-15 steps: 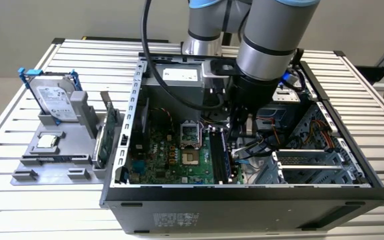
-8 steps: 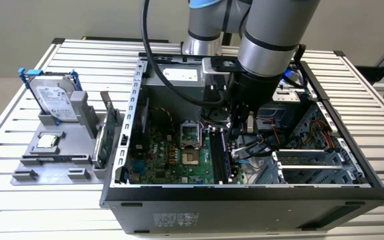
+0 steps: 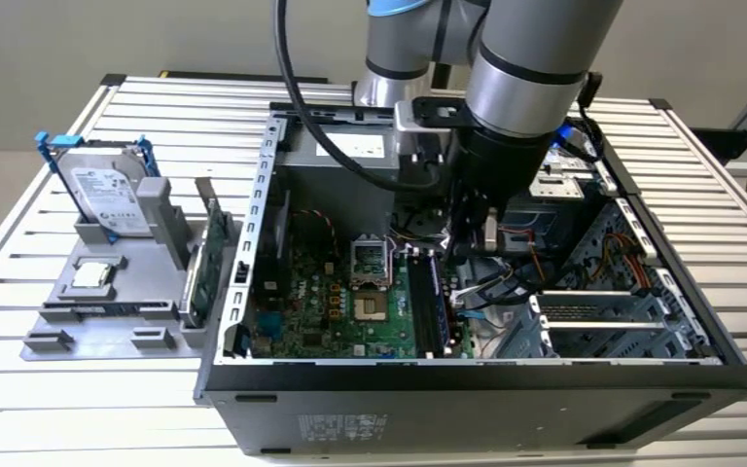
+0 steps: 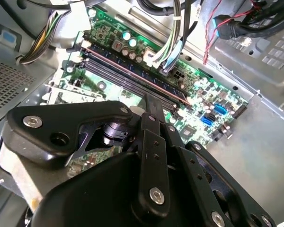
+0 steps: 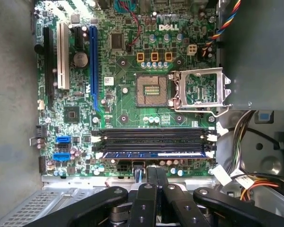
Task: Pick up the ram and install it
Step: 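Press down the ram until it locks into place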
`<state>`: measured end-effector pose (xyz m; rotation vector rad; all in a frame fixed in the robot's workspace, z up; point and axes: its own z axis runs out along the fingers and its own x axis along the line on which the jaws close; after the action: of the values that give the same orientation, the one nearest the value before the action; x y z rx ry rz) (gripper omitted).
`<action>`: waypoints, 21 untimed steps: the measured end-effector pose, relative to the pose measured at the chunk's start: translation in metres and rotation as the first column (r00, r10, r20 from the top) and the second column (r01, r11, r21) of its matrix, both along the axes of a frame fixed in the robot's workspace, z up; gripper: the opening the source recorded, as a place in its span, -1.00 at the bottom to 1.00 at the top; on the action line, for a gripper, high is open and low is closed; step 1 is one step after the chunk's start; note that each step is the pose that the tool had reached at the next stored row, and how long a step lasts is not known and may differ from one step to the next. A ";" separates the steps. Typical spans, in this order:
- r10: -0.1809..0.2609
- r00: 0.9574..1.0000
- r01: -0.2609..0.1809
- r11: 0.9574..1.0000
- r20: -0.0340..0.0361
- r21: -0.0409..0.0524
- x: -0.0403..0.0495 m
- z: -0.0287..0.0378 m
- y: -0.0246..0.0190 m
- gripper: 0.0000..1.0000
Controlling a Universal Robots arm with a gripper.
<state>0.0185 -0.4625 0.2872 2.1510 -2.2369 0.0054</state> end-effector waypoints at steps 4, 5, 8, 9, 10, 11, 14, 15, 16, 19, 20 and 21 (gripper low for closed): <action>0.000 1.000 0.000 1.000 0.000 0.000 0.0000 0.0086 0.0000 -1.00; 0.000 1.000 0.000 1.000 0.000 0.000 0.0000 0.0112 0.0000 -1.00; 0.000 1.000 0.000 1.000 0.000 0.000 0.0000 0.0178 0.0000 -1.00; 0.000 1.000 0.000 1.000 0.000 0.000 0.0000 0.0197 0.0000 -1.00; 0.000 1.000 0.000 1.000 0.000 0.000 0.0000 0.0220 0.0000 -1.00; 0.000 1.000 0.000 1.000 0.000 0.000 0.0000 0.0242 0.0000 -1.00; 0.000 1.000 0.000 1.000 0.000 0.000 0.0000 0.0315 0.0000 -1.00; 0.000 1.000 0.000 1.000 0.000 0.000 0.0000 0.0340 0.0000 -1.00; 0.000 1.000 0.000 1.000 0.000 0.000 0.0000 0.0363 0.0000 -1.00; 0.000 1.000 0.000 1.000 0.000 0.000 0.0000 0.0427 0.0000 -1.00; 0.000 1.000 0.000 1.000 0.000 0.000 0.0000 0.0445 0.0000 -1.00; 0.000 1.000 0.000 1.000 0.000 0.000 0.0000 0.0462 0.0000 -1.00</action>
<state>0.0185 -0.4625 0.3334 2.1510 -2.2369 0.0054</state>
